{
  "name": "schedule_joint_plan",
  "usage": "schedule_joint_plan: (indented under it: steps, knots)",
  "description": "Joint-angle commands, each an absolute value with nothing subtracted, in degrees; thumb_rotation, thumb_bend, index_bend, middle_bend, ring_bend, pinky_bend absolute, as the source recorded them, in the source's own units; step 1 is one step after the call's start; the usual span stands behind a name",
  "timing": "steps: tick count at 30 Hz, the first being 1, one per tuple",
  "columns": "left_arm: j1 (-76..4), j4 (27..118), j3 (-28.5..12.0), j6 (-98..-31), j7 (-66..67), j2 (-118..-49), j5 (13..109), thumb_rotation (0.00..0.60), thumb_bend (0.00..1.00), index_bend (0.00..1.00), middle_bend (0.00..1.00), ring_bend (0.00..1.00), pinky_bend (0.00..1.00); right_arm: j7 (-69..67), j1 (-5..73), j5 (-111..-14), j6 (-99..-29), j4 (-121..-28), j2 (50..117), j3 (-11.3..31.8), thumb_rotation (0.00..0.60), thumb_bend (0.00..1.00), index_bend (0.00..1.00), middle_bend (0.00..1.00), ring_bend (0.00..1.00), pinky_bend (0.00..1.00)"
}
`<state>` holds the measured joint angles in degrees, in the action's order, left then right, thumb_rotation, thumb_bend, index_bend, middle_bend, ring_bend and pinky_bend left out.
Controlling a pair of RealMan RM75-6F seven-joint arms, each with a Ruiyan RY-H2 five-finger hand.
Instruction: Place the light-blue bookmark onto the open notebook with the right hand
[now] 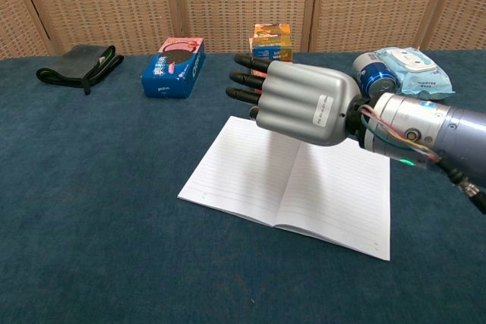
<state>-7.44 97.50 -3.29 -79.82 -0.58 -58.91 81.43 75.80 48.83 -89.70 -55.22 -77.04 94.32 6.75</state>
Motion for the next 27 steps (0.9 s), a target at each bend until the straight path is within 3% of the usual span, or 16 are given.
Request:
schedule_joint_plan:
  steps: [1,13,14,16,17,18,20,27]
  knots:
    - [-7.5,97.5,-3.2,-79.6,-0.6,-58.9,81.4,0.6,0.0,0.0,0.0,0.0,0.0,82.9,47.3,-86.5,-54.9,-79.1,97.5,6.1,0.6,0.13,0.65,0.08,0.0,0.01]
    - [-7.8,97.7,-2.9,-79.1,0.0,-59.0,81.6,0.6,0.0,0.0,0.0,0.0,0.0,81.7,47.9,-86.3,-55.8,-75.7,103.2,5.4,0.6,0.13,0.64,0.08,0.0,0.01]
    - [-7.8,97.7,-2.9,-79.1,-0.1,-58.9,81.5,0.6,0.0,0.0,0.0,0.0,0.0,81.3,47.8,-86.0,-55.9,-75.4,103.6,5.6,0.6,0.13,0.57,0.08,0.0,0.01]
    - [-7.8,97.7,-3.0,-79.2,-0.3,-58.9,81.5,0.6,0.0,0.0,0.0,0.0,0.0,79.3,47.3,-84.8,-56.1,-75.3,104.3,5.9,0.6,0.11,0.31,0.05,0.0,0.01]
    - [-7.7,97.6,-3.0,-79.3,-0.4,-58.8,81.5,0.6,0.0,0.0,0.0,0.0,0.0,78.6,47.1,-84.5,-56.3,-75.5,104.4,6.1,0.6,0.07,0.12,0.03,0.0,0.01]
    - [-7.7,97.6,-3.0,-79.3,-0.4,-58.8,81.5,0.6,0.0,0.0,0.0,0.0,0.0,78.1,47.1,-84.4,-56.4,-75.6,104.4,6.1,0.6,0.04,0.03,0.01,0.0,0.01]
    - [-7.8,97.5,-3.0,-79.2,-0.5,-58.8,81.4,0.6,0.0,0.0,0.0,0.0,0.0,77.1,47.3,-84.6,-56.4,-76.1,104.0,6.0,0.6,0.0,0.0,0.0,0.0,0.01]
    - [-7.8,97.6,-2.9,-79.3,-0.3,-58.8,81.5,0.6,0.0,0.0,0.0,0.0,0.0,74.4,47.9,-84.1,-55.7,-79.1,101.2,6.7,0.6,0.0,0.0,0.0,0.0,0.01]
